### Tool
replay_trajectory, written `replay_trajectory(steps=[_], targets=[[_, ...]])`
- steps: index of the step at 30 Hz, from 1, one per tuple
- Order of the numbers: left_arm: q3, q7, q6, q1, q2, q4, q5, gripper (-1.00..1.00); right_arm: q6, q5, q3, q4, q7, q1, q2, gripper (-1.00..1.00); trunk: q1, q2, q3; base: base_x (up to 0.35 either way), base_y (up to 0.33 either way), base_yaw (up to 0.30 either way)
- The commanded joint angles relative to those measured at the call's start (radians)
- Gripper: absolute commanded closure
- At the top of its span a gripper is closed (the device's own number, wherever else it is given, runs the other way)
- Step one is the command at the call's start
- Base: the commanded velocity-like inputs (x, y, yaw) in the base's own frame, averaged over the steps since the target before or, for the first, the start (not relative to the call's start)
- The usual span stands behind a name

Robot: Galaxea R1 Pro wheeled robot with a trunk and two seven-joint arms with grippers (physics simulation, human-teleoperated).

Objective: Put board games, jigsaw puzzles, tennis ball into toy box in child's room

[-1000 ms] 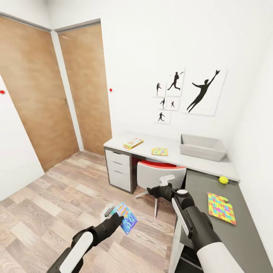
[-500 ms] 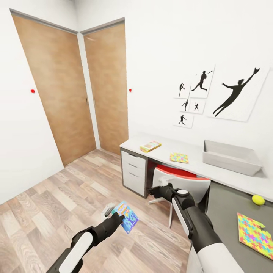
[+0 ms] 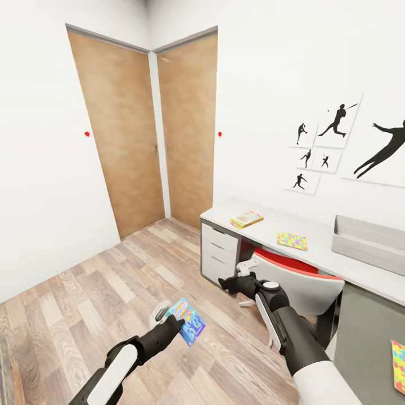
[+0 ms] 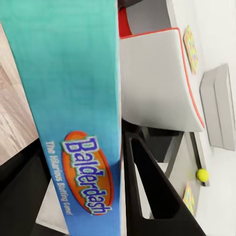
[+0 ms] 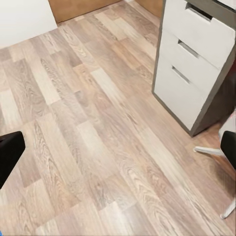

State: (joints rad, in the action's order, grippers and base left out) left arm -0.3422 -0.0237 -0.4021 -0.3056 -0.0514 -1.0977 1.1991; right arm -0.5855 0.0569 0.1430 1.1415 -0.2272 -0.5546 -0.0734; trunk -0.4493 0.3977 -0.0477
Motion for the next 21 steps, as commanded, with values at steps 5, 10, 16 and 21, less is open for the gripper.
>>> replay_trajectory(steps=[5, 10, 16, 21], targets=[[-0.006, -0.002, -0.001, -0.001, -0.001, -0.001, 0.008, 1.0, -0.004, 0.006, -0.002, 0.003, -0.006, -0.001, 0.0, -1.0, -0.001, 0.002, -0.002, 0.093, 0.0, 0.084], [-0.006, -0.003, -0.001, -0.001, -0.001, -0.001, 0.008, 1.0, -0.004, 0.006, -0.002, 0.004, -0.006, -0.001, 0.0, -1.0, -0.001, 0.002, -0.002, 0.254, 0.0, 0.023], [-0.006, -0.004, -0.001, -0.001, -0.001, -0.001, 0.007, 1.0, -0.005, 0.006, -0.002, 0.004, -0.006, -0.001, 0.001, -1.0, -0.001, 0.002, -0.002, 0.32, 0.0, 0.005], [-0.005, -0.004, -0.001, -0.001, -0.001, -0.001, 0.007, 1.0, -0.005, 0.006, -0.002, 0.004, -0.006, -0.001, 0.0, -1.0, -0.001, 0.002, -0.002, 0.337, 0.0, 0.001]])
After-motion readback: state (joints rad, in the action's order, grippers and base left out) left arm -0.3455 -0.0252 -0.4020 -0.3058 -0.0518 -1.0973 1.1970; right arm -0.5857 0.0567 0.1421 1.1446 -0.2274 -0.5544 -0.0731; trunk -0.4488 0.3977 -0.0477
